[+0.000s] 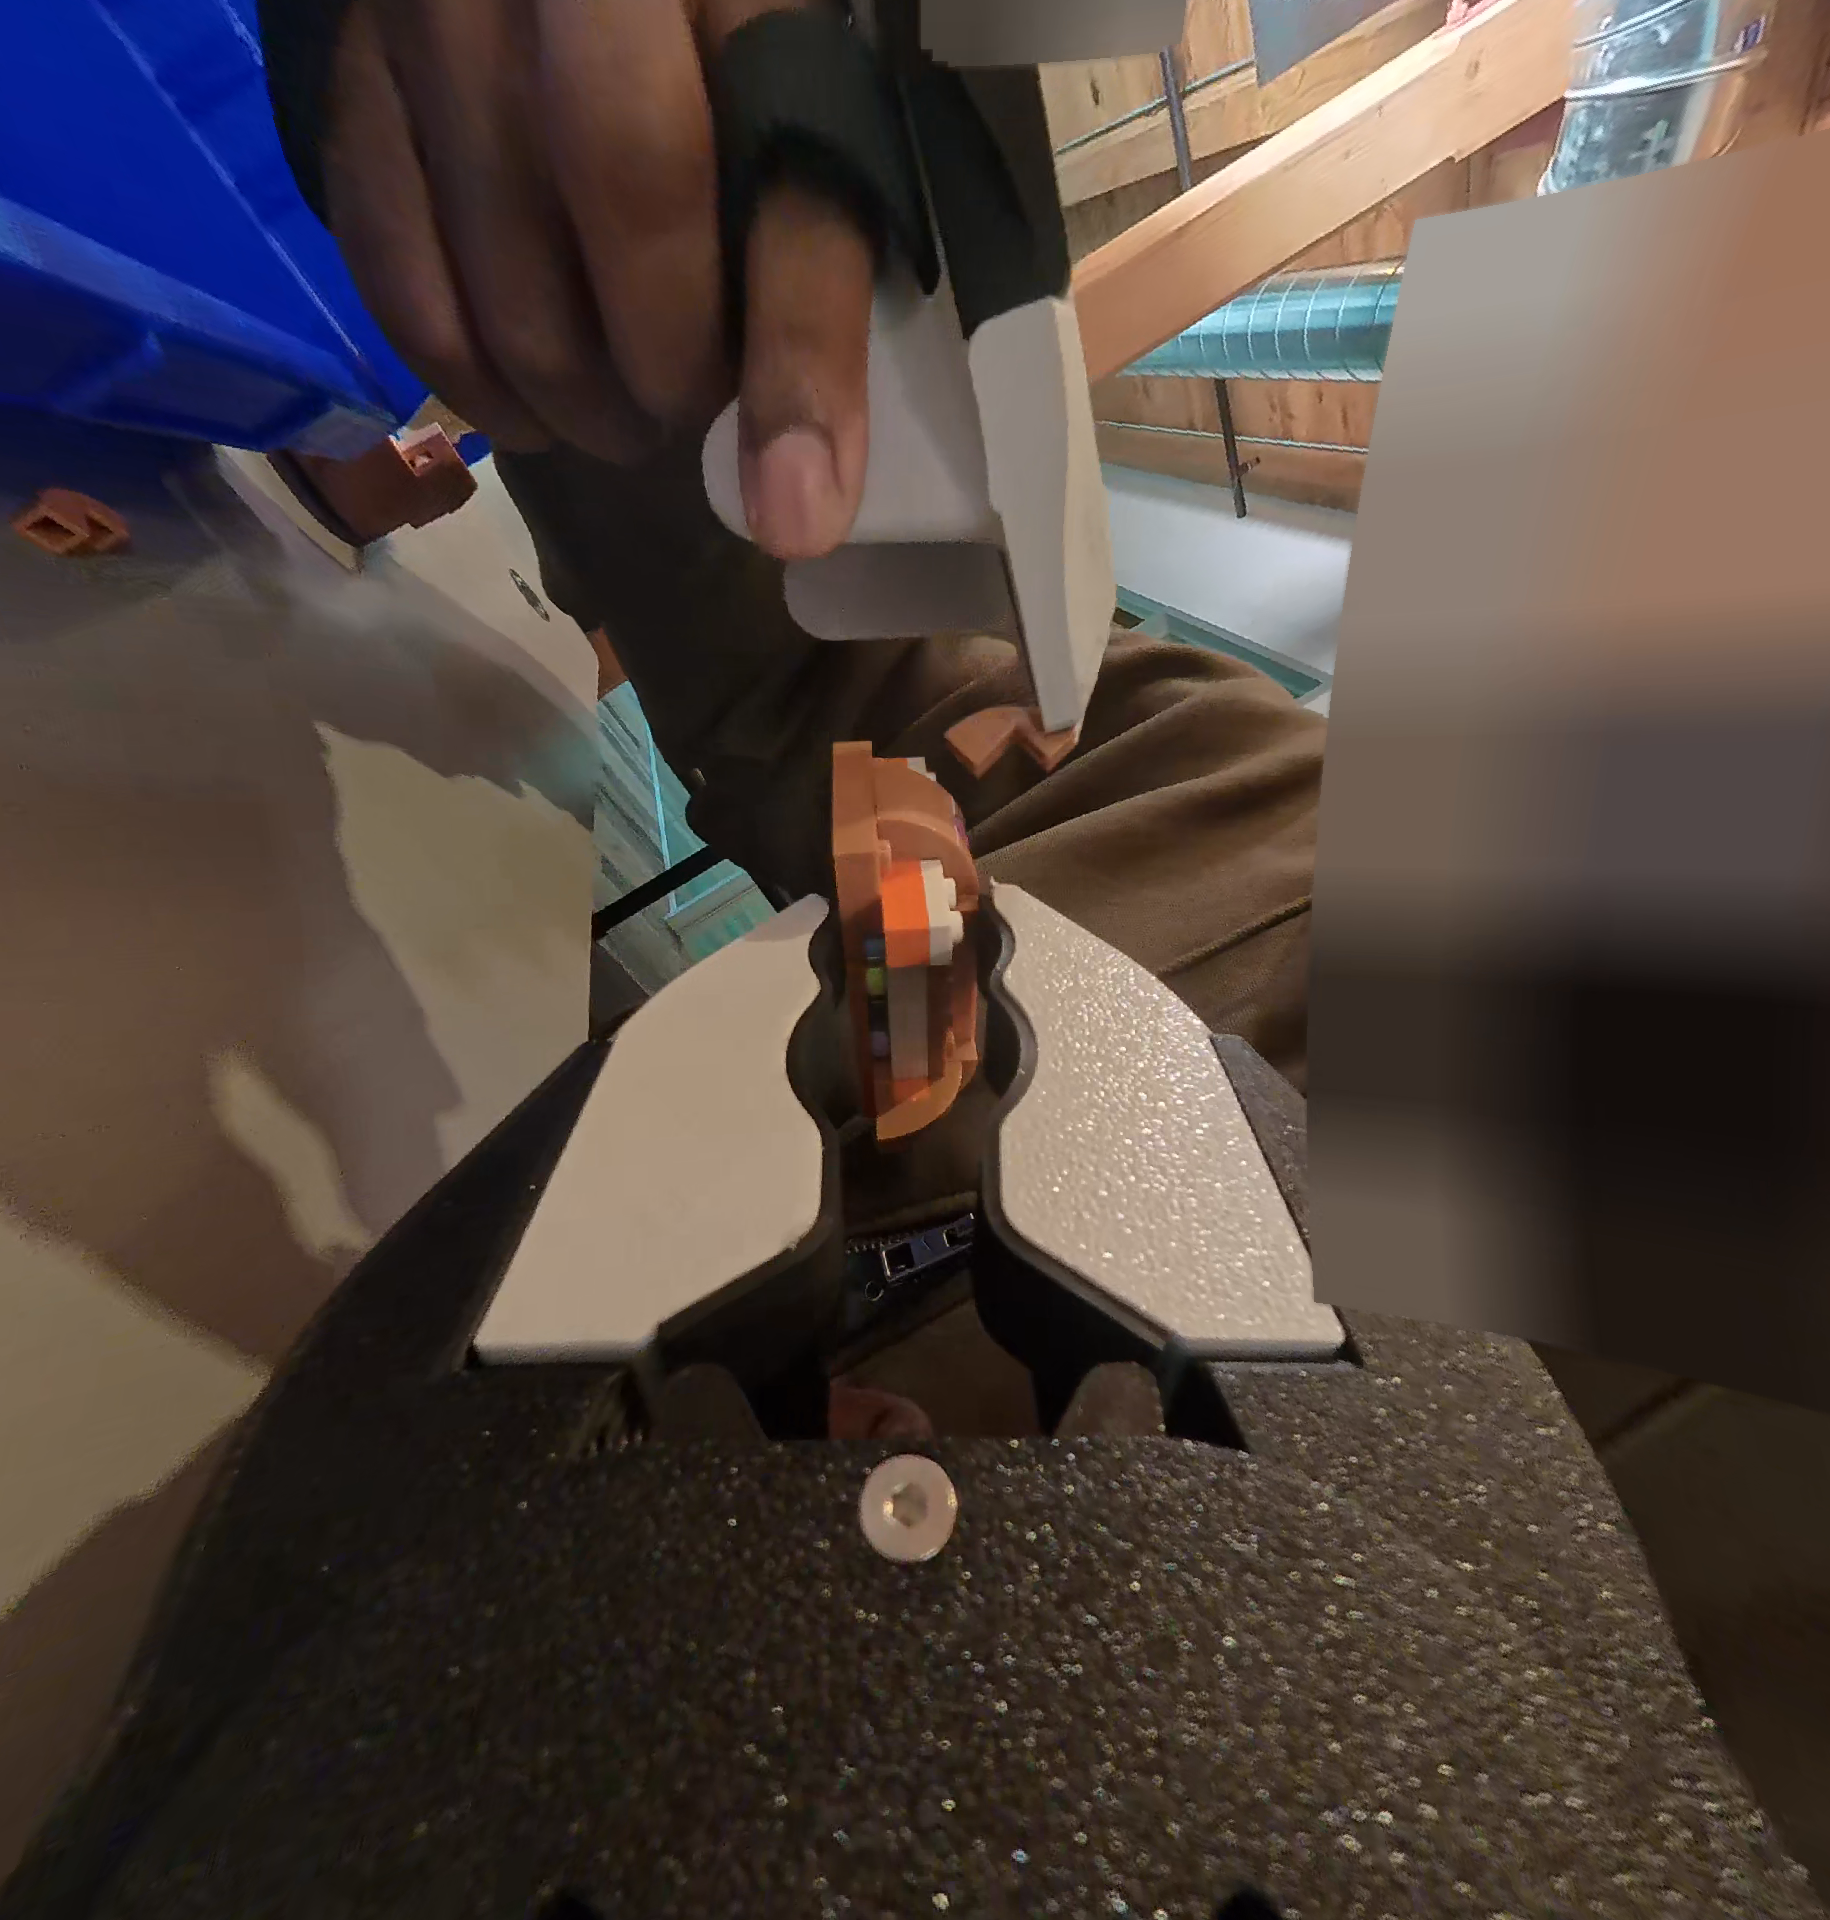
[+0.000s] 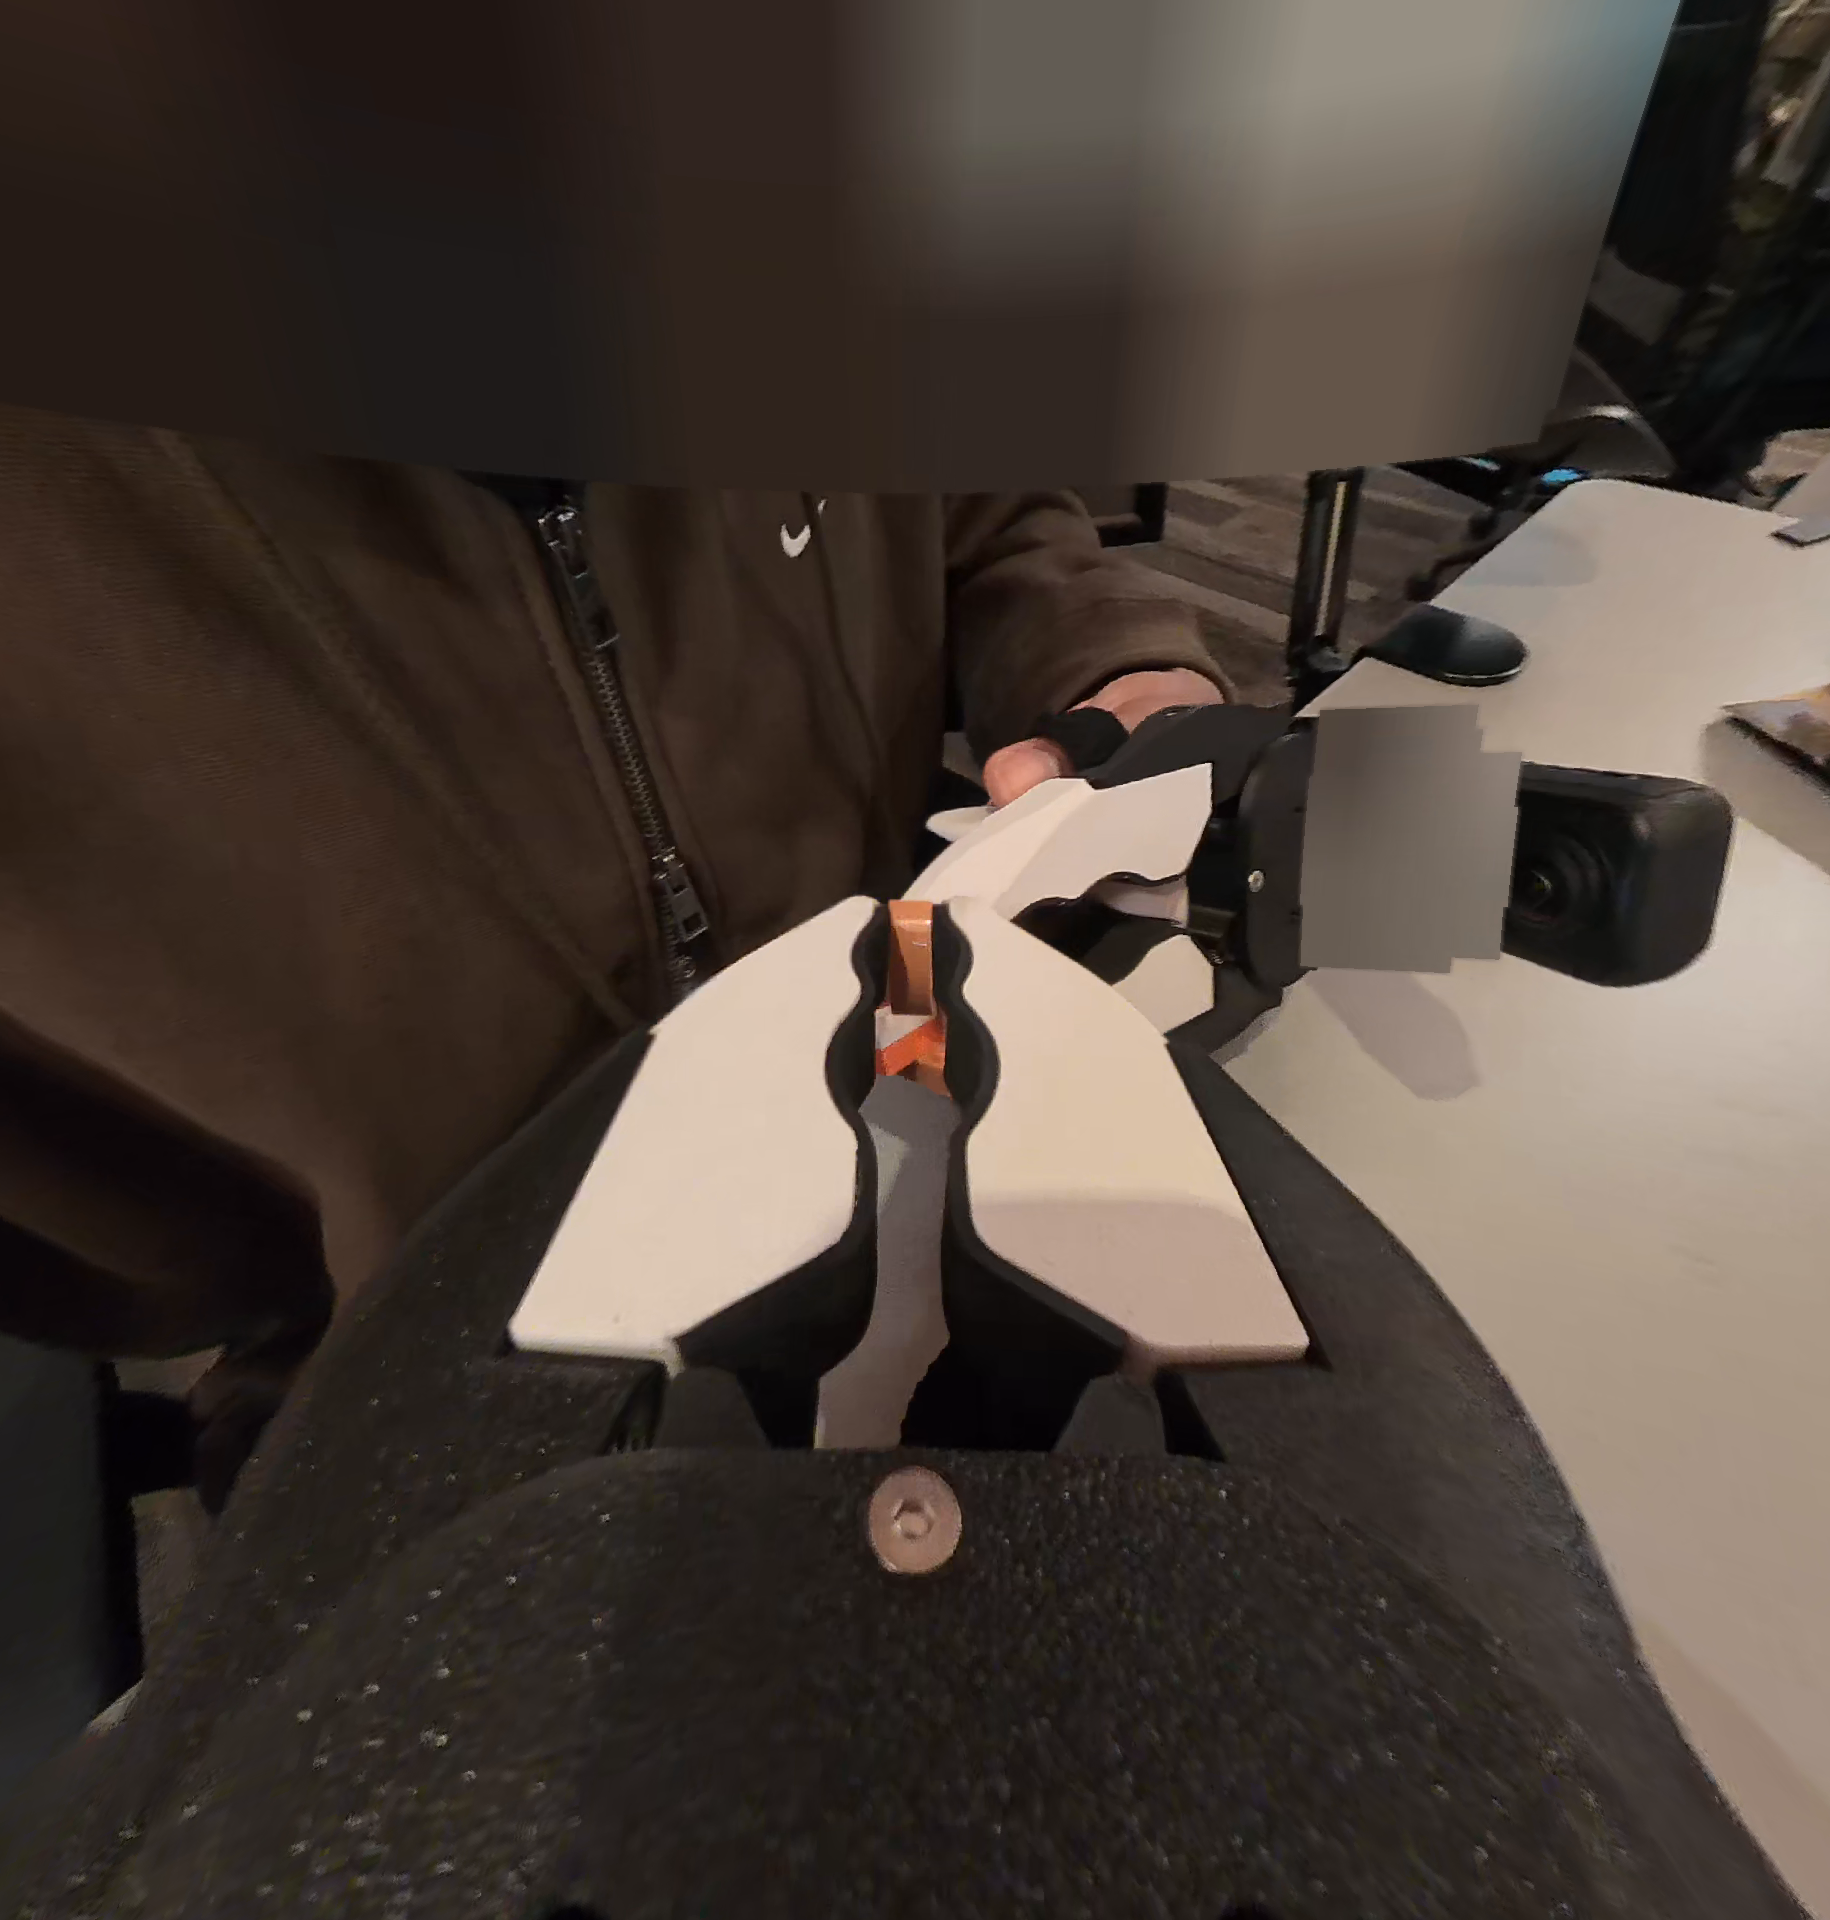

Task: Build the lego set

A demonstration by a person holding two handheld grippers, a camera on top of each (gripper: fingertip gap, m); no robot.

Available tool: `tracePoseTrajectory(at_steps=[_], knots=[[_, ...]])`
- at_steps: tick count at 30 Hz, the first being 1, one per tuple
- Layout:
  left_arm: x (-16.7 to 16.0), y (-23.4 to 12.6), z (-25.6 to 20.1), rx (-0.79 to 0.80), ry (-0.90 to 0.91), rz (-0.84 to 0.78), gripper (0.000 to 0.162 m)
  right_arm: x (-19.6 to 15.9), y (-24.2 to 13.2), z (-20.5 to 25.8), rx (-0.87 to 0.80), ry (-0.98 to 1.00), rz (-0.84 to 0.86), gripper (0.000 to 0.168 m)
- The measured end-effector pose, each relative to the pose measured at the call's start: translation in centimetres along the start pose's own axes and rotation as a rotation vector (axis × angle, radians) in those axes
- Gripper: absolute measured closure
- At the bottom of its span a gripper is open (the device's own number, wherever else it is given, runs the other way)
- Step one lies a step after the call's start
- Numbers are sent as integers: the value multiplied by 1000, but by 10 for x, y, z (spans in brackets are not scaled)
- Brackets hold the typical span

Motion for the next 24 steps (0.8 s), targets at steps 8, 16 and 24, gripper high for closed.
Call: tracePoseTrajectory(at_steps=[8, 16, 24], knots=[[-3, 5, 1, -14, -8, 11, 138, -2, 8, 3, 106, -20, 50, 161], [-6, 7, 5, -10, -27, 19, 138, -1, 11, 4, 197, -53, 148, 161], [-6, 8, 6, 1, -36, 19, 138, 1, 11, 2, 276, -68, 241, 161]])
Point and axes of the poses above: each gripper's, where its closed fingertips meet, y out along the fingers, x out of its top, z = x × y across the jaws, the point moved 6 cm from there along -y, back along the fingers, and after that the axes turned 6 degrees about -y, right-handed, at the moved point
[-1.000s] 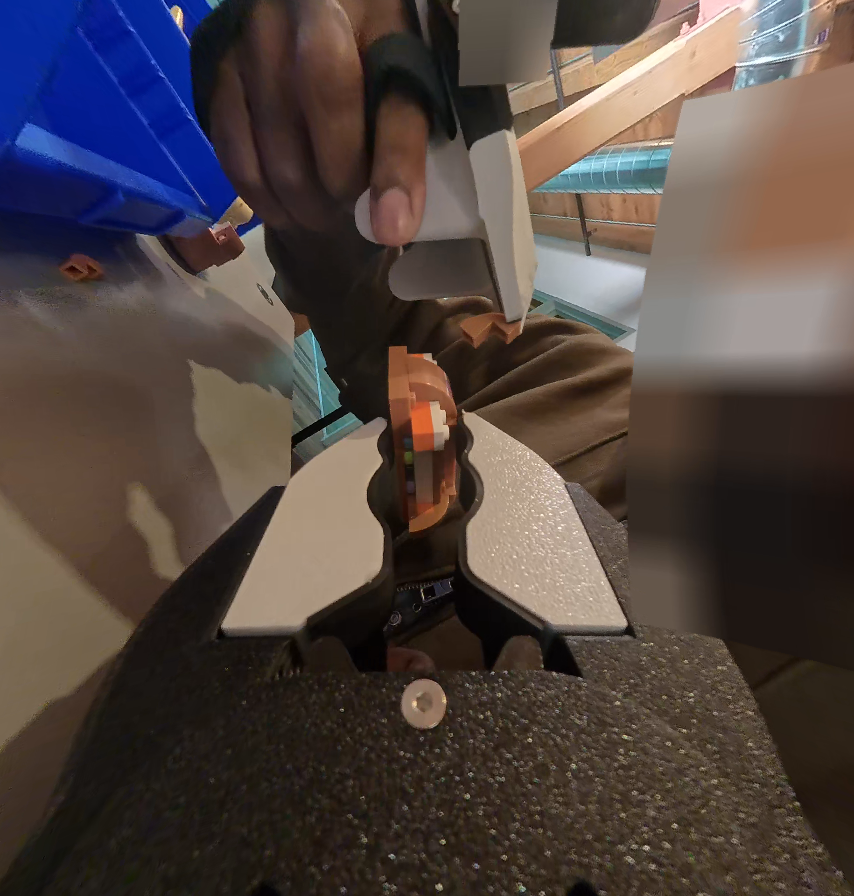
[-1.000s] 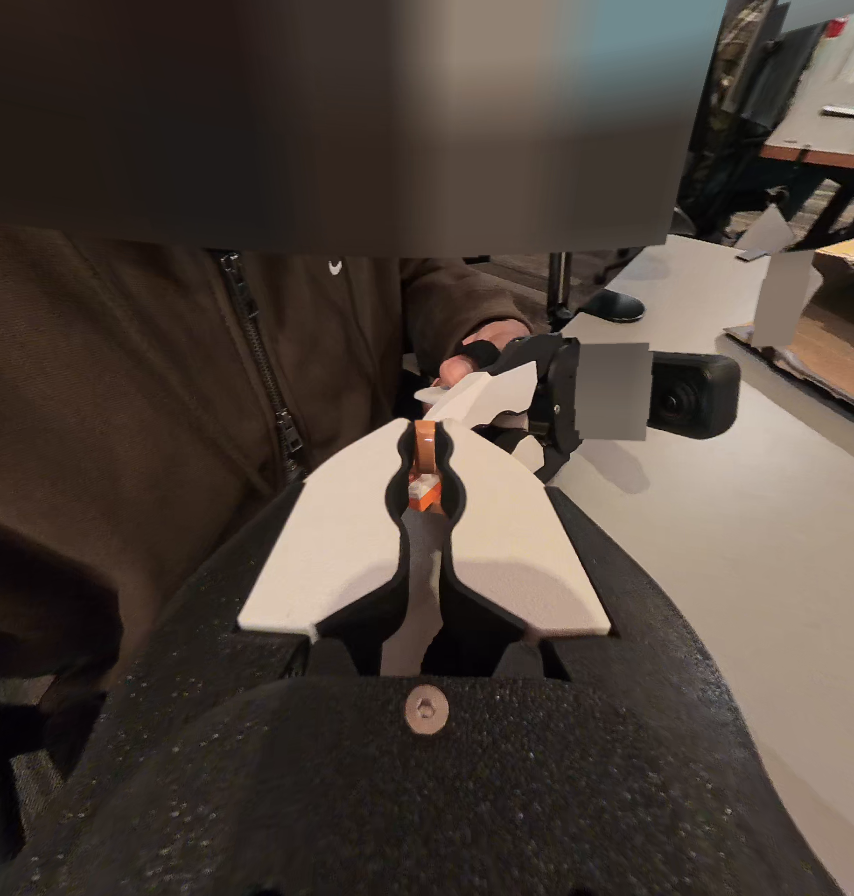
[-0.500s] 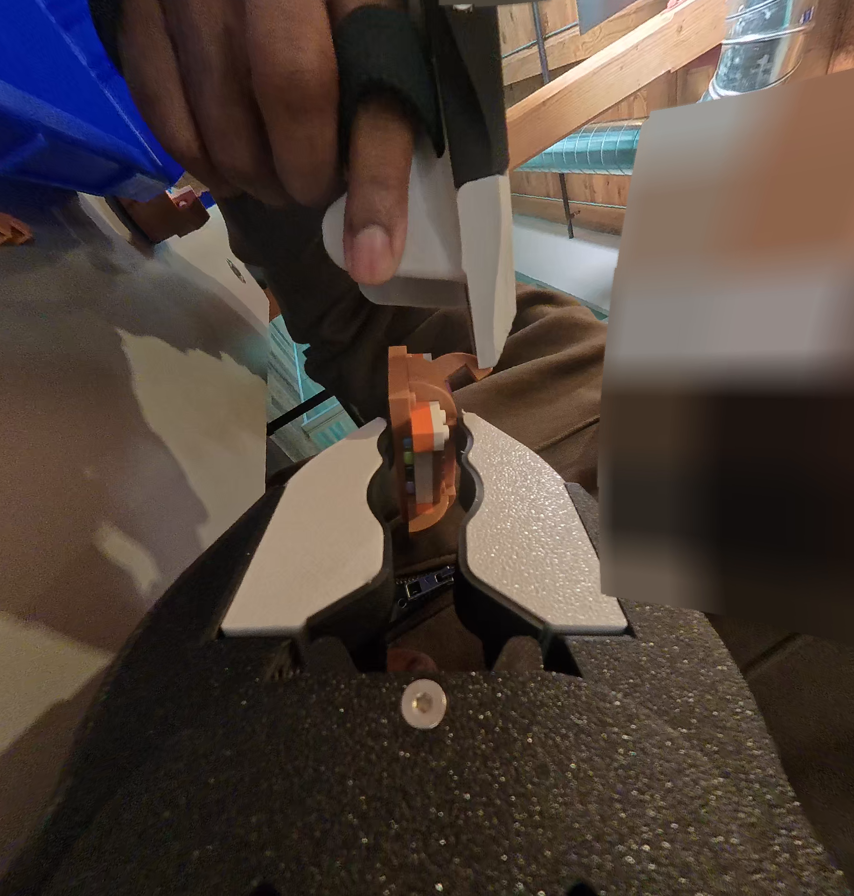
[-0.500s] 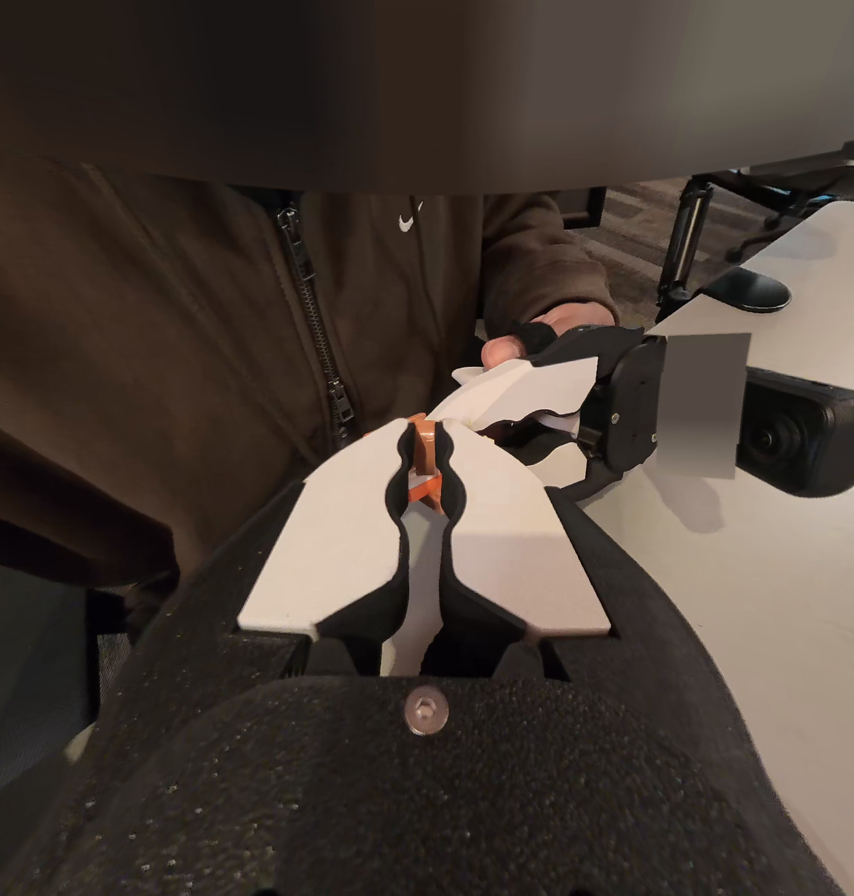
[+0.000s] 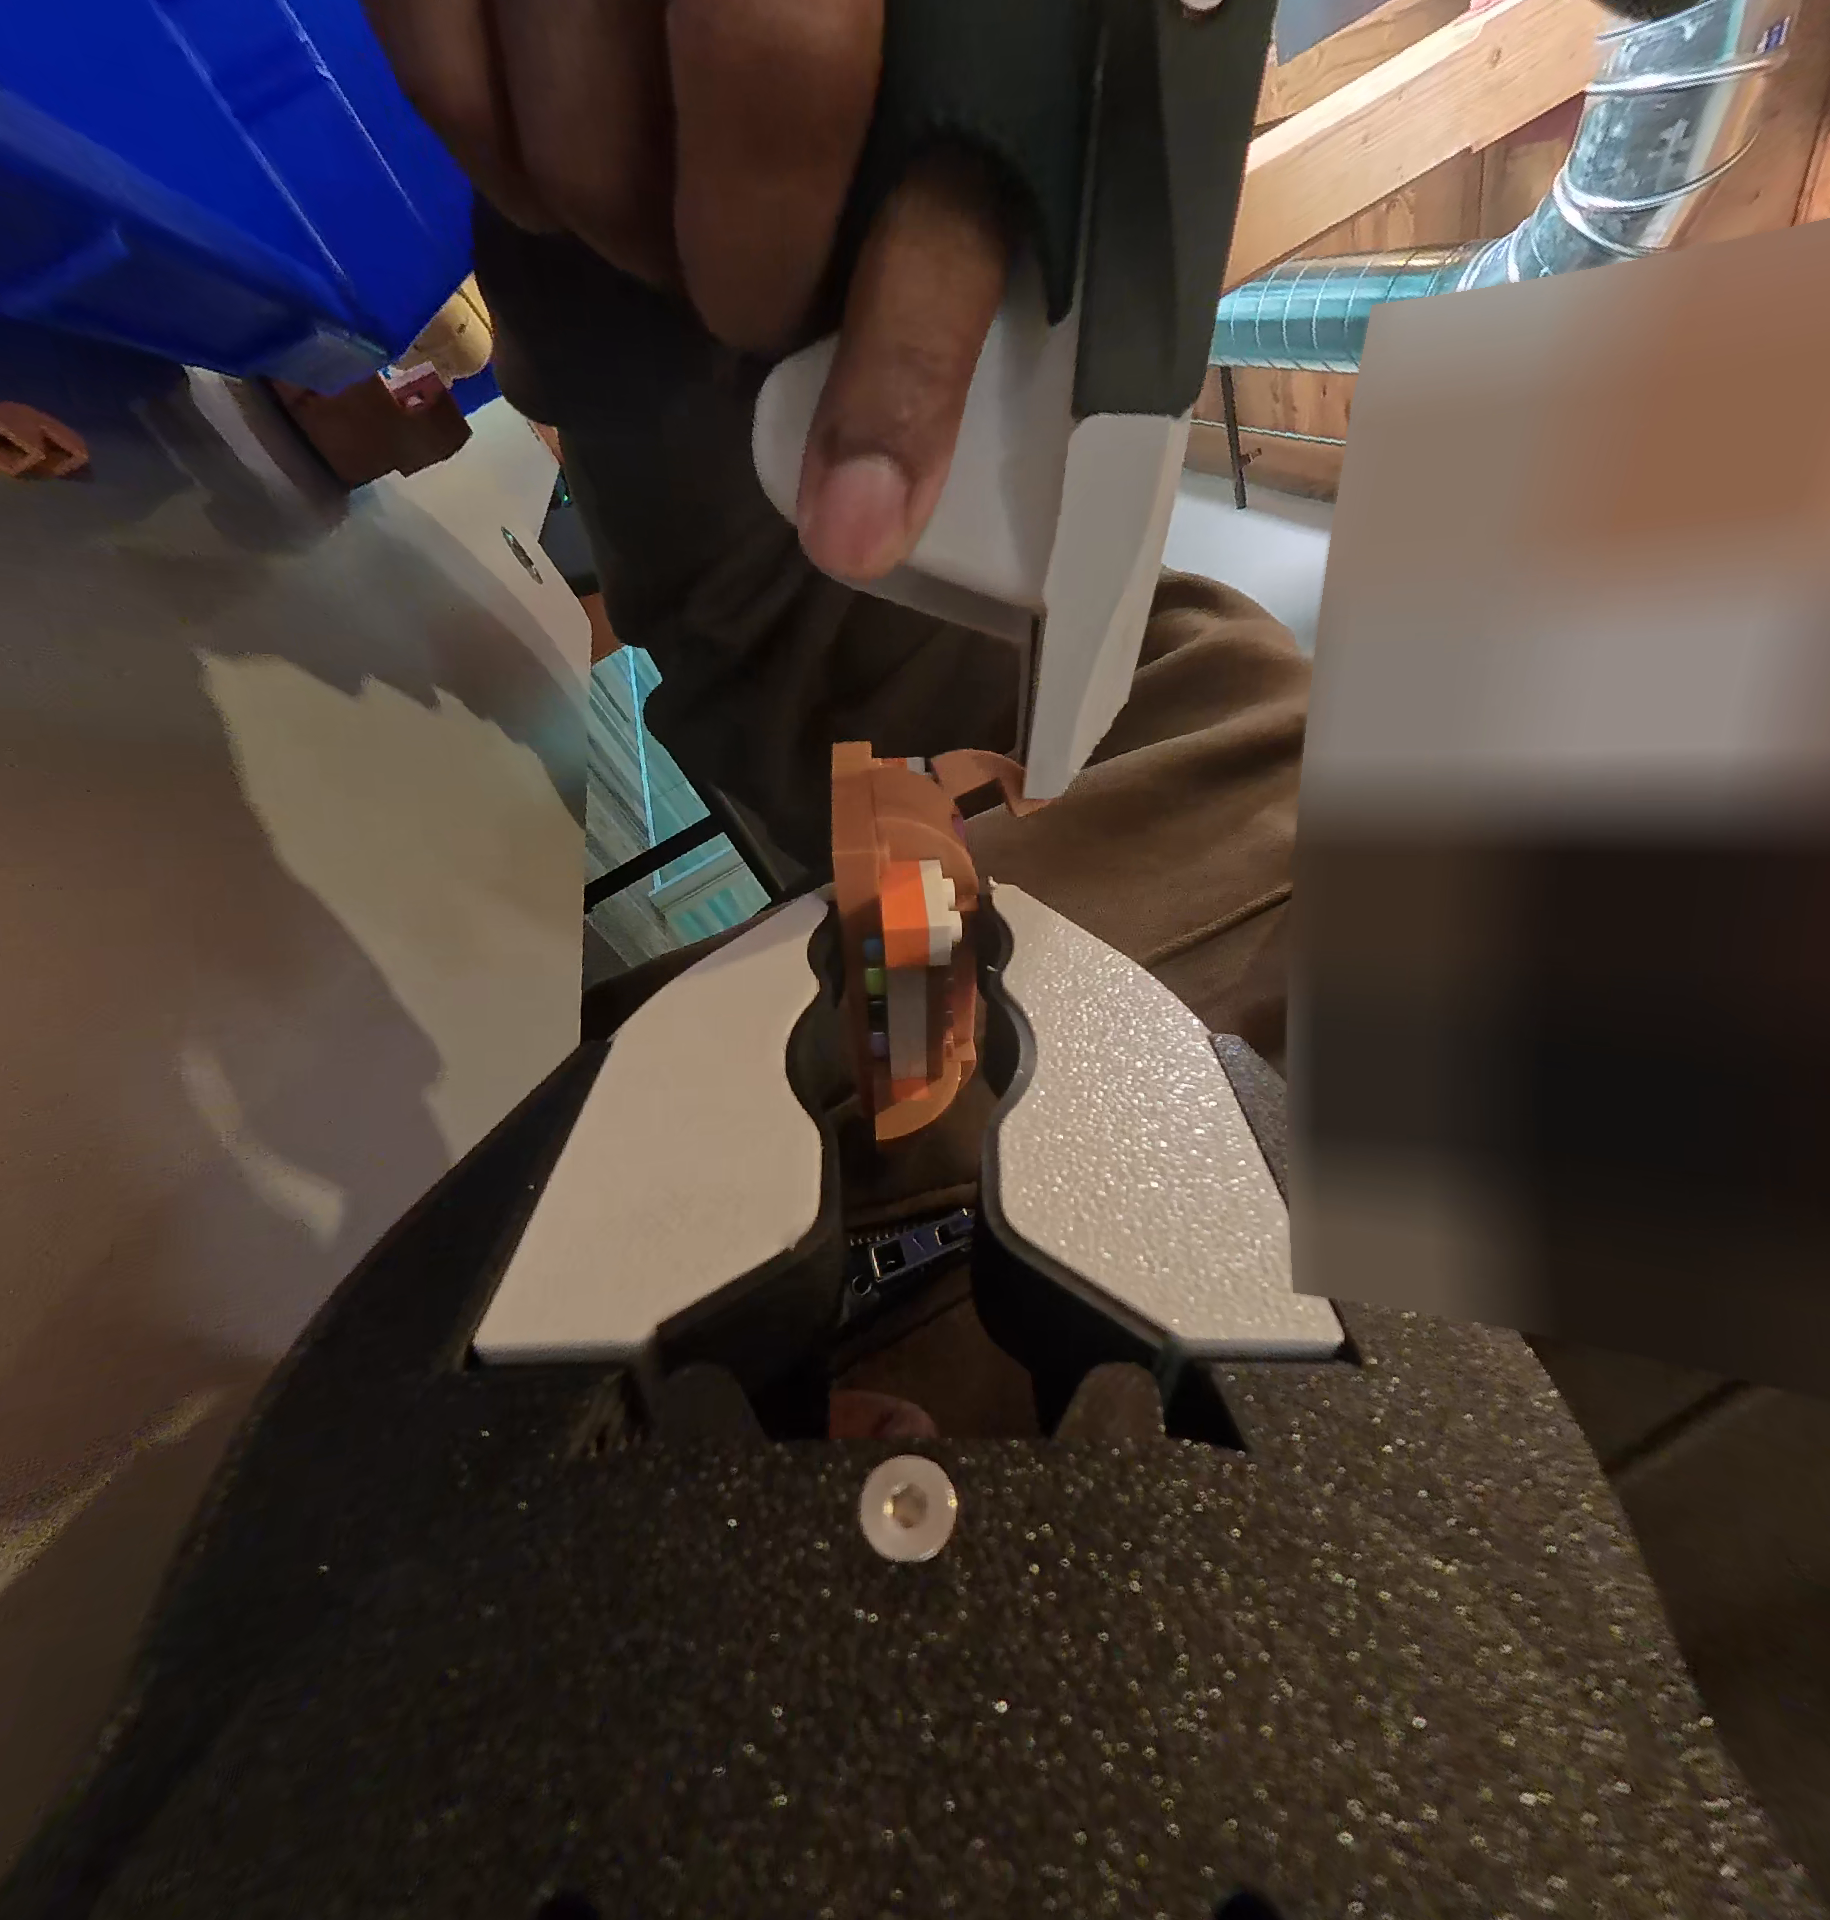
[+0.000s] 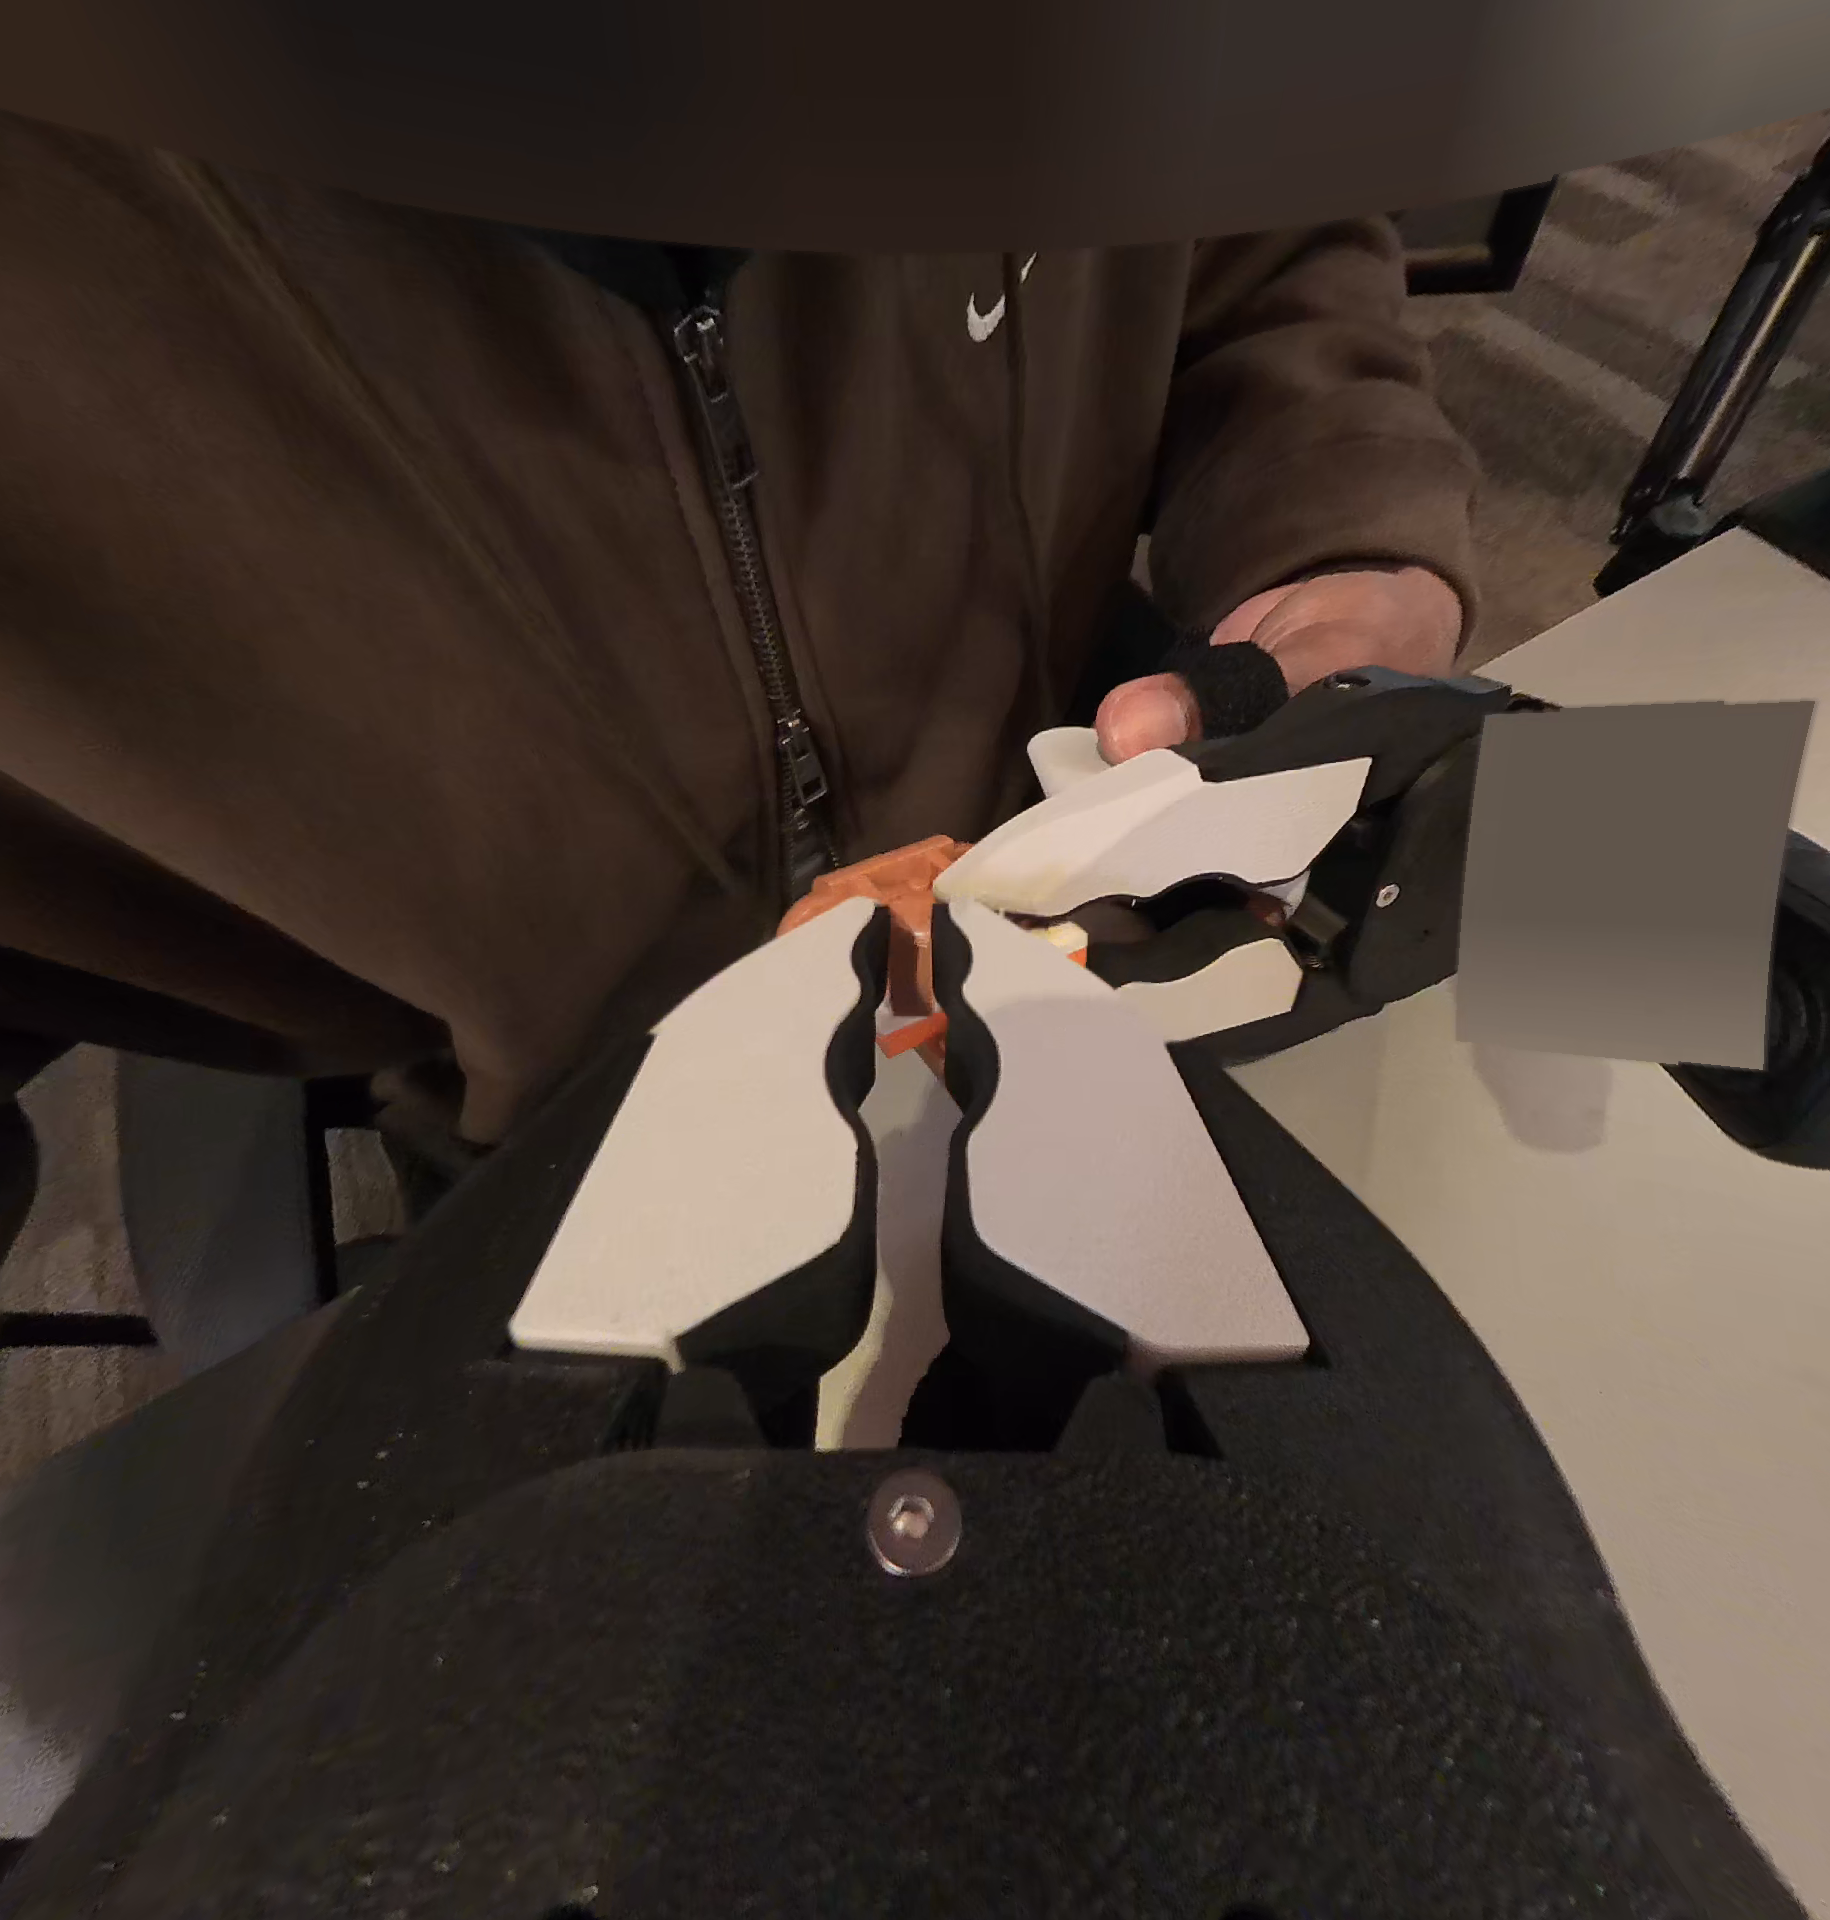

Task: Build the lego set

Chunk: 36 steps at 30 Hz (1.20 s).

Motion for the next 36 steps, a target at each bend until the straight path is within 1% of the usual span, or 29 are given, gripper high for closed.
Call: tracePoseTrajectory(at_steps=[5, 19, 36], knots=[[0, 1, 1, 2, -7, 0, 138, -1, 3, -2, 44, -3, 17, 161], [-4, 4, 0, -12, -3, 15, 138, 3, 3, -4, 91, -54, 70, 161], [-9, 7, -5, -49, 33, 38, 138, 11, 7, 0, 139, -93, 57, 161]])
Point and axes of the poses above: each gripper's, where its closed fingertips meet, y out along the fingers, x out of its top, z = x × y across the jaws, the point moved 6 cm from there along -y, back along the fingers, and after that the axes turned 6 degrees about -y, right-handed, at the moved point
